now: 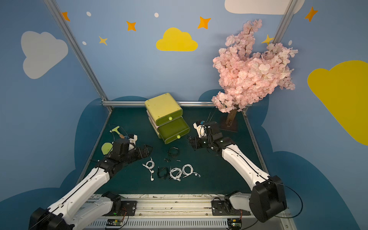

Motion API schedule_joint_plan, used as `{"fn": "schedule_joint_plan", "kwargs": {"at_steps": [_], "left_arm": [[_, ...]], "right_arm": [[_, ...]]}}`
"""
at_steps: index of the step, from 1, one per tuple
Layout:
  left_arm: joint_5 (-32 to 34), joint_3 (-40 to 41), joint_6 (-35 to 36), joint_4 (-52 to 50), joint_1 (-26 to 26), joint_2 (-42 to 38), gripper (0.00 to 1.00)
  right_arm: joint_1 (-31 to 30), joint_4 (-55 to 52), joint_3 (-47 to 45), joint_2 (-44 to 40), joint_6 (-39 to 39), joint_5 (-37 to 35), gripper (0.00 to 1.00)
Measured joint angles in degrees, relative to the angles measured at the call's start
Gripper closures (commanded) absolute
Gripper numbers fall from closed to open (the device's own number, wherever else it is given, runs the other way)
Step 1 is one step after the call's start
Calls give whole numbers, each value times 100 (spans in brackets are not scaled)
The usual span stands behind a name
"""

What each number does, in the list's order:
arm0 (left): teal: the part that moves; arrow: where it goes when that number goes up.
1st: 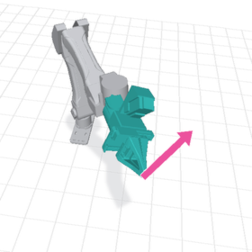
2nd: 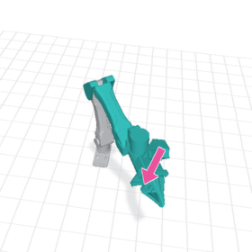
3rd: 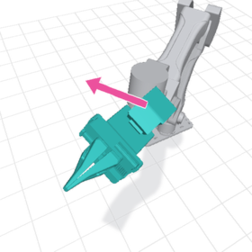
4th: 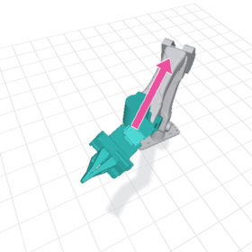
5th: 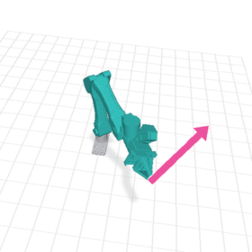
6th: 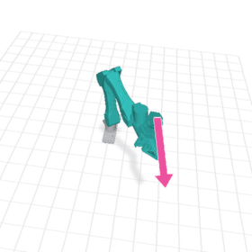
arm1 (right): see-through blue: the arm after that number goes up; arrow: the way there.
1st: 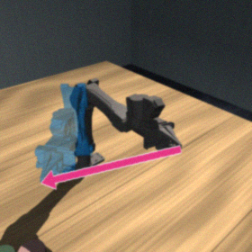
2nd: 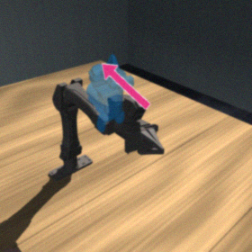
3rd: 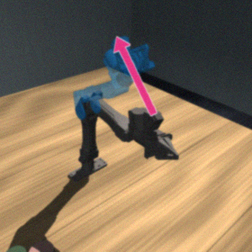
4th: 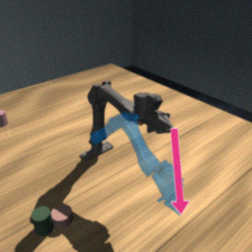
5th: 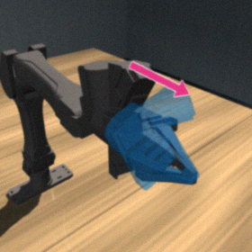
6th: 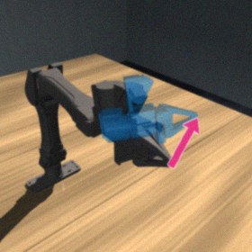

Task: Place the wired earphones into the drawer by color
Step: Pick up the wired earphones from the center of the board, then place the wired earphones in the drawer.

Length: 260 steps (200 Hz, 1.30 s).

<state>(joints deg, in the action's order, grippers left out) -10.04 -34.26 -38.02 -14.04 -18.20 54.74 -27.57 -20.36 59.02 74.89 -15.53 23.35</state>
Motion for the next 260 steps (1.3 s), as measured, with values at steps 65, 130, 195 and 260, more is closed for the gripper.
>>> {"fn": "schedule_joint_plan", "kwargs": {"at_steps": [65, 130, 195, 260], "left_arm": [[63, 44, -2, 0, -11, 0, 0], [87, 105, -2, 20, -11, -13, 0], [109, 236, -131, 162, -11, 50, 0], [317, 411, -348, 798, -264, 592, 0]], "right_arm": [[-236, 509, 1252, 1115, 11, 33, 93], [-417, 931, 2159, 2350, -72, 31, 93], [-463, 1379, 2457, 2983, -225, -24, 92], [-483, 1646, 2457, 3248, -264, -173, 86]]}}
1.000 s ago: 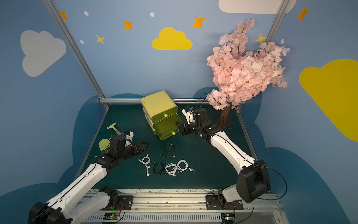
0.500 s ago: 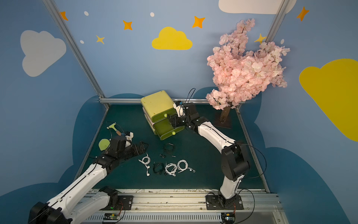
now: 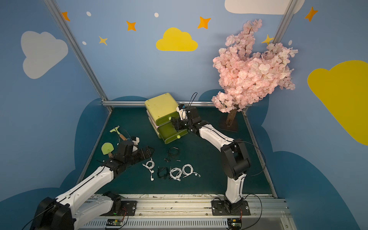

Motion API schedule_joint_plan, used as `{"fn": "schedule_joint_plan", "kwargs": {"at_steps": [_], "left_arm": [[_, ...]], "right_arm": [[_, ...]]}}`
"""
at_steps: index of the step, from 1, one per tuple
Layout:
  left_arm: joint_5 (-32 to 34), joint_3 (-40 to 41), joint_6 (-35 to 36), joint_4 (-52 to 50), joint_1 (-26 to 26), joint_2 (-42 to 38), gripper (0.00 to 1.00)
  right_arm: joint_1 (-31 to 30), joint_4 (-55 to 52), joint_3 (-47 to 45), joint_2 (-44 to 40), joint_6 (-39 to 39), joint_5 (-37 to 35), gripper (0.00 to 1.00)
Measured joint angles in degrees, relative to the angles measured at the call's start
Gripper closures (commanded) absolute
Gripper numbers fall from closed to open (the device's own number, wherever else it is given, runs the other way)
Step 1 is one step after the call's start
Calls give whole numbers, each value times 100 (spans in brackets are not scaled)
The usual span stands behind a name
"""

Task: Place the wired earphones into the drawer by color
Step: Place the wired earphones in the drawer, then pick up the wired earphones from the center of the board.

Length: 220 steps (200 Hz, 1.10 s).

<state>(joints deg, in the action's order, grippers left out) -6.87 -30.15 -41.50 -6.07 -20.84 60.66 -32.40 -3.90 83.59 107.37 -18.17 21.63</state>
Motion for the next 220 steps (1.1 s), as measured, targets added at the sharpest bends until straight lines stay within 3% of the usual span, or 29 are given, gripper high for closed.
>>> {"fn": "schedule_joint_plan", "kwargs": {"at_steps": [35, 113, 145, 151, 156, 159, 220], "left_arm": [[219, -2, -118, 387, -286, 535, 1], [776, -11, -398, 955, -839, 1139, 8], [1019, -129, -472, 1113, -1091, 1429, 14], [1058, -160, -494, 1156, -1137, 1506, 15], [1093, -181, -509, 1200, -1174, 1574, 16], [1117, -192, -516, 1222, -1193, 1611, 17], [1574, -535, -632, 1530, -1648, 2527, 26]], "right_arm": [[-2, 33, 0, 11, -7, -26, 74], [4, 28, -120, -125, -4, -94, 61], [44, -26, -501, -669, 24, -94, 35], [57, -28, -575, -804, 17, -87, 25], [68, -35, -636, -911, -7, -87, 6], [70, -31, -673, -970, 37, -81, 2], [404, 129, -1939, -2476, -4, -195, 2]]}}
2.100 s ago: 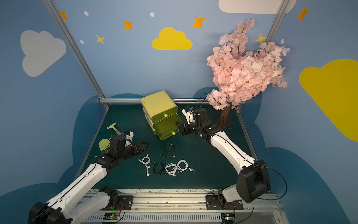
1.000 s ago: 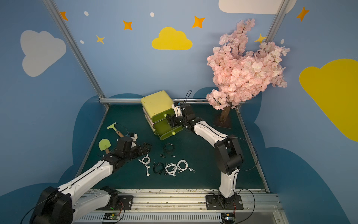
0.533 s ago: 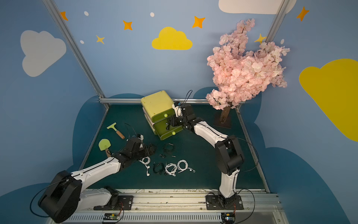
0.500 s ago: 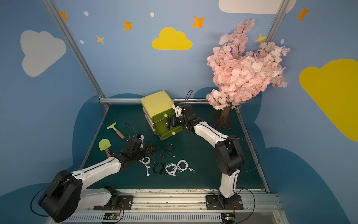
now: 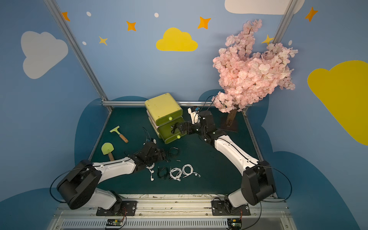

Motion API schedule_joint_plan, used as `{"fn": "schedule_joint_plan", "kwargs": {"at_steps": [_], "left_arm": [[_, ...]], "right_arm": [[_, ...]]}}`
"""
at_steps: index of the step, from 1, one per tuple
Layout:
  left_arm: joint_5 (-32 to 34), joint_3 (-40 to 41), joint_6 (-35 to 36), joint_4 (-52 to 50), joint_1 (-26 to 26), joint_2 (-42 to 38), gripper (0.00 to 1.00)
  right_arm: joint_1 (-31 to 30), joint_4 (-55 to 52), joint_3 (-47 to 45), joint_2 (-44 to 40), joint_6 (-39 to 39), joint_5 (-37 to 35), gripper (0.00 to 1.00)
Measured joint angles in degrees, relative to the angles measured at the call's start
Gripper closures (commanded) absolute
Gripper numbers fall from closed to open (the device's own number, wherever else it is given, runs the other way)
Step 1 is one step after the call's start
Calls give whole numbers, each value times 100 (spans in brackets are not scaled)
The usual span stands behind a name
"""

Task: Place the wired earphones into the drawer by color
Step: Pick up the wired earphones from the center of the board.

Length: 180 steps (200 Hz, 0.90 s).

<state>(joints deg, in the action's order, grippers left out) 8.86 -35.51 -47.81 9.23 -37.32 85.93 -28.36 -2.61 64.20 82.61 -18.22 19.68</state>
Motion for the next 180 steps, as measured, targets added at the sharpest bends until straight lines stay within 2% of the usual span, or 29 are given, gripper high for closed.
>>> {"fn": "schedule_joint_plan", "kwargs": {"at_steps": [60, 151, 180], "left_arm": [[133, -382, 118, 326, -133, 831, 41], [533, -382, 153, 763, -260, 1117, 63], [529, -382, 155, 981, -260, 1231, 65]], "right_arm": [[219, 192, -1023, -931, 103, -588, 1], [378, 195, -1248, -1248, 173, -874, 2], [393, 188, -1283, -1248, 155, -872, 2]]}}
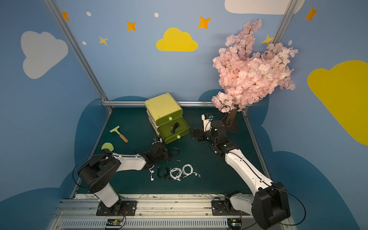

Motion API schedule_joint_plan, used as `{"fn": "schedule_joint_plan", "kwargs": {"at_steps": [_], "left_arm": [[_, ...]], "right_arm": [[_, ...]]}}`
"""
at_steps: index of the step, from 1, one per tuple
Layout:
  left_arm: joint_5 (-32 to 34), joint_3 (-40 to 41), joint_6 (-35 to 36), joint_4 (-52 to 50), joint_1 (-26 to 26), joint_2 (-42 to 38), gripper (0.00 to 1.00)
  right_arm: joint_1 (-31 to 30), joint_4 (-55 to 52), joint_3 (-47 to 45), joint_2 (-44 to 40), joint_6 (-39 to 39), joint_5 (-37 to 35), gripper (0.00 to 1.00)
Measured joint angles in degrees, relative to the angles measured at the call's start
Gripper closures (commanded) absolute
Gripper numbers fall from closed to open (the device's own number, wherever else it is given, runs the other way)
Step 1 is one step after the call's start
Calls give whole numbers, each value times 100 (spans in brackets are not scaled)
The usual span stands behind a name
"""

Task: Place the wired earphones into the drawer by color
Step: Pick up the wired earphones from the center of the board.

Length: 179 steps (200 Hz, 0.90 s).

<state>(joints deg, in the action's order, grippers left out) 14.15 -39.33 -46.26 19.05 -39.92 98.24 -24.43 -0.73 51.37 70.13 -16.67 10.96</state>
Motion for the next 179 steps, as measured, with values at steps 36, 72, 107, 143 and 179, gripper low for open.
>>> {"fn": "schedule_joint_plan", "kwargs": {"at_steps": [36, 72, 107, 143, 179], "left_arm": [[-44, -31, 0, 160, 0, 101, 70], [-79, -33, -4, 212, 2, 146, 80], [-127, -31, -57, 210, 0, 157, 90], [-157, 35, -59, 278, 0, 122, 95], [-170, 236, -46, 138, 0, -306, 97]], "right_arm": [[11, 4, 0, 0, -7, 4, 2], [24, 2, 0, 0, -22, 17, 2], [39, 0, 0, 0, -46, 31, 2], [46, -15, 0, 0, -61, 55, 2], [52, -50, 0, 0, -98, 59, 2]]}}
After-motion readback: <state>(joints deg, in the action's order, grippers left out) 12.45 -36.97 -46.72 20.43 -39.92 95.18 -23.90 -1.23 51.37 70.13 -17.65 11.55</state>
